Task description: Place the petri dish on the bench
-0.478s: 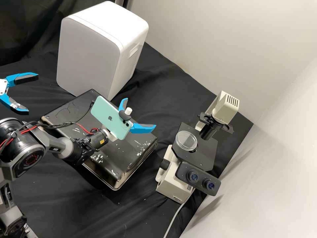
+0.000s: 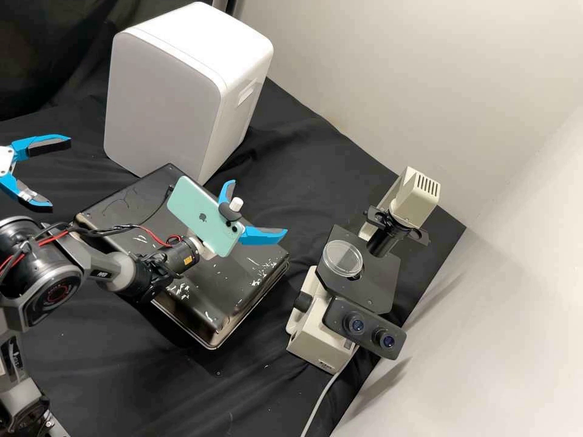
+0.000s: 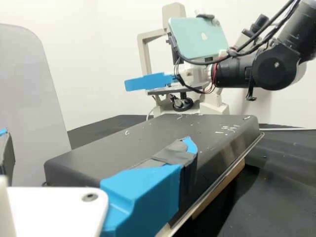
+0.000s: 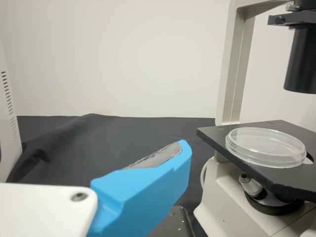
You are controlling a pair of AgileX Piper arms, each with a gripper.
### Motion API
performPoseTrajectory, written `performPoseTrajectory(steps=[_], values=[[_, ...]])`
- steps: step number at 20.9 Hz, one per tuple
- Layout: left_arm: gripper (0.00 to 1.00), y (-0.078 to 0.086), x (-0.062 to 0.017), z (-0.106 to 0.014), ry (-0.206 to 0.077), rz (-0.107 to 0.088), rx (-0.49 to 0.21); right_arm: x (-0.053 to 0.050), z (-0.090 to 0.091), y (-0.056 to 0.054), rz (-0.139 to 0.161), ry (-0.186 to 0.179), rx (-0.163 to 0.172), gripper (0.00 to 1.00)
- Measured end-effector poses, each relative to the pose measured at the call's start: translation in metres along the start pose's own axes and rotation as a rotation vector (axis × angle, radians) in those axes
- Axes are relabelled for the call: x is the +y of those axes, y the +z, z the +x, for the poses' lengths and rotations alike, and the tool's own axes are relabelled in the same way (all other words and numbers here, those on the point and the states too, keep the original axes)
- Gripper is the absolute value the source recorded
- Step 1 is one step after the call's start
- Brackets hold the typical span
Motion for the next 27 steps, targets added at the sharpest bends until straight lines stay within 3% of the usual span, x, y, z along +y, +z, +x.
performPoseTrajectory(steps=[6, 8, 12, 20, 27], values=[[1.00, 0.001, -0.0024, 0.001, -0.015, 0.002, -0.012, 0.019, -0.001, 0.019, 0.023, 0.058, -0.057, 1.00], [1.00, 0.001, -0.0026, 0.001, -0.016, 0.001, -0.012, 0.022, 0.000, 0.027, 0.035, 0.070, -0.078, 1.00], [1.00, 0.001, -0.0026, 0.001, -0.016, 0.001, -0.012, 0.028, 0.006, 0.042, 0.032, 0.085, -0.113, 1.00], [1.00, 0.002, -0.0053, 0.001, -0.034, 0.007, -0.035, 0.048, 0.026, 0.052, 0.024, 0.151, -0.117, 1.00], [1.00, 0.002, -0.0076, 0.002, -0.049, 0.010, -0.041, 0.052, 0.038, 0.062, 0.026, 0.154, -0.144, 1.00]])
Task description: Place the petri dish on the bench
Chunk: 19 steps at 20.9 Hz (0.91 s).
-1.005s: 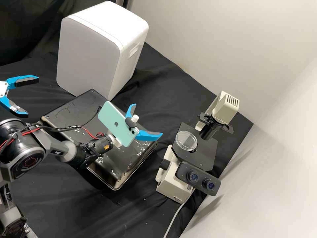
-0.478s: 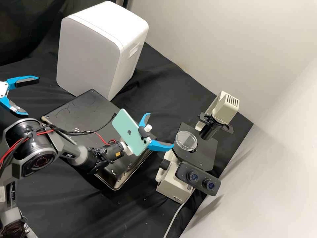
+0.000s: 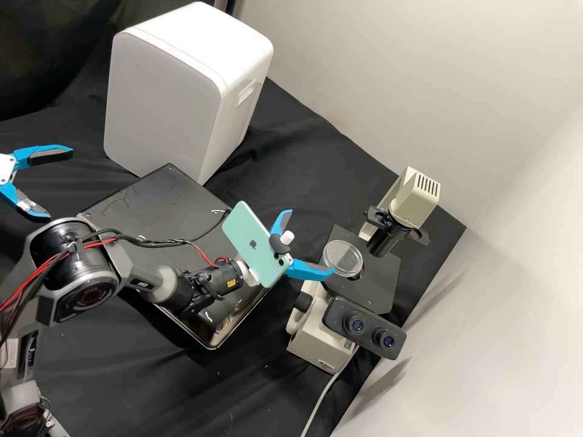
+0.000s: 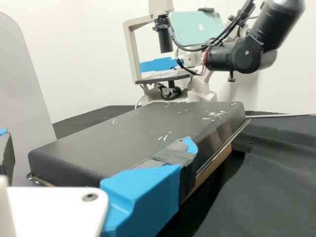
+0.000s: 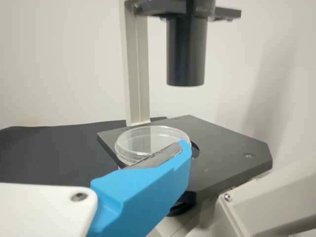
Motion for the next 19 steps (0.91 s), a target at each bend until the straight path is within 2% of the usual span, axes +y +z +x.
performPoseTrajectory(steps=[3, 5, 8, 10, 11, 13, 15, 19], values=[[1.00, 0.000, 0.0000, 0.000, 0.000, 0.000, -0.001, -0.005, 0.008, 0.007, 0.001, -0.017, -0.025, 1.00], [1.00, 0.000, 0.0000, 0.000, 0.000, 0.000, -0.001, -0.010, 0.015, 0.013, -0.013, -0.034, -0.045, 1.00], [1.00, 0.000, -0.0013, 0.001, -0.007, -0.003, 0.000, -0.010, 0.025, 0.015, -0.032, -0.029, -0.041, 1.00], [1.00, 0.000, -0.0026, 0.001, -0.013, -0.006, 0.000, -0.007, 0.031, 0.018, -0.040, -0.018, -0.044, 1.00], [1.00, -0.001, -0.0032, 0.001, -0.017, -0.007, 0.000, -0.006, 0.034, 0.020, -0.058, -0.014, -0.051, 1.00], [1.00, -0.001, -0.0034, 0.001, -0.018, -0.007, 0.001, 0.001, 0.038, 0.024, -0.065, -0.002, -0.068, 1.00], [1.00, -0.001, -0.0034, 0.001, -0.018, -0.007, 0.001, 0.008, 0.039, 0.028, -0.058, 0.015, -0.086, 1.00], [1.00, 0.000, -0.0036, 0.001, -0.020, -0.008, -0.001, 0.012, 0.039, 0.031, -0.052, 0.028, -0.102, 1.00]])
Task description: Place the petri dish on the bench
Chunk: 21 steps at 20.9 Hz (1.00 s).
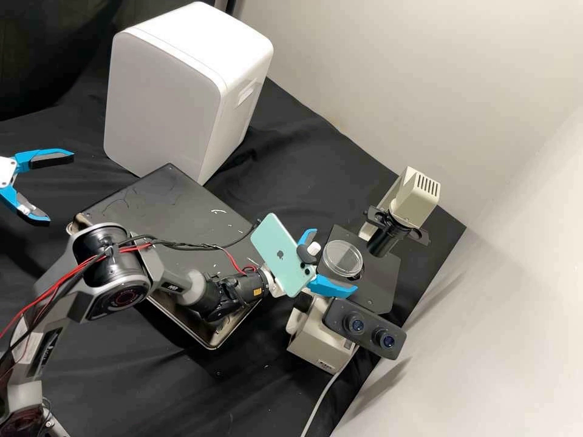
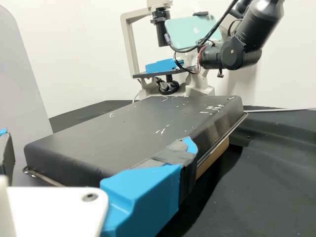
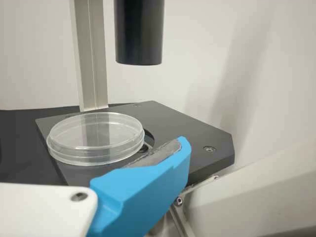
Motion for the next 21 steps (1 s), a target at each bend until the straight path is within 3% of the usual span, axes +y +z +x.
performPoseTrajectory(steps=[8, 10, 16, 21], values=[[1.00, 0.002, -0.0024, 0.001, -0.015, 0.001, -0.021, 0.003, 0.016, 0.001, -0.015, -0.001, -0.010, 1.00], [1.00, 0.002, -0.0024, 0.001, -0.015, 0.001, -0.021, 0.004, 0.022, 0.001, -0.004, 0.004, -0.023, 1.00], [1.00, 0.002, -0.0025, 0.001, -0.015, 0.001, -0.021, 0.001, 0.040, 0.006, -0.049, 0.000, -0.037, 1.00], [1.00, 0.003, -0.0026, 0.001, -0.016, 0.001, -0.026, -0.001, 0.048, 0.005, -0.056, 0.003, -0.049, 1.00]])
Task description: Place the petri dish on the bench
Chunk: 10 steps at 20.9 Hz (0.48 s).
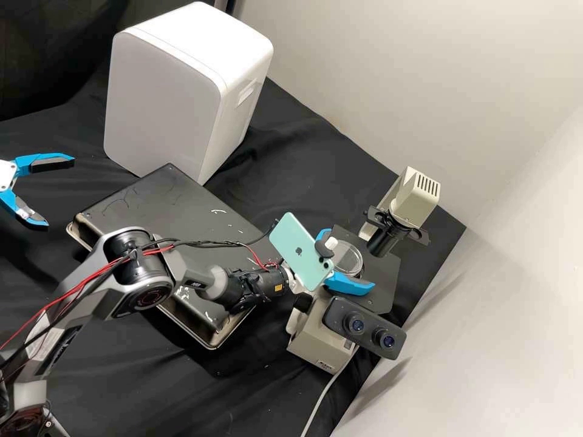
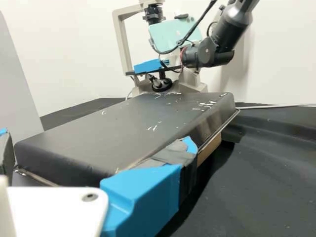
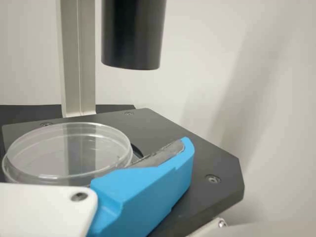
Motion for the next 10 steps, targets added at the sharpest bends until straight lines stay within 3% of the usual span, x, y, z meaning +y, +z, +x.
performPoseTrajectory(steps=[6, 7, 10], values=[[1.00, -0.0004, -0.0014, 0.0005, -0.008, -0.003, 0.001, -0.0034, 0.0086, 0.0015, -0.010, 0.001, -0.005, 1.00], [1.00, -0.0004, -0.0014, 0.0005, -0.008, -0.003, 0.001, -0.0040, 0.0098, 0.0014, -0.014, 0.001, -0.004, 0.00], [1.00, 0.0003, -0.0014, 0.0006, -0.008, -0.003, -0.003, -0.0058, 0.0108, 0.0019, -0.017, -0.002, -0.004, 0.00]])
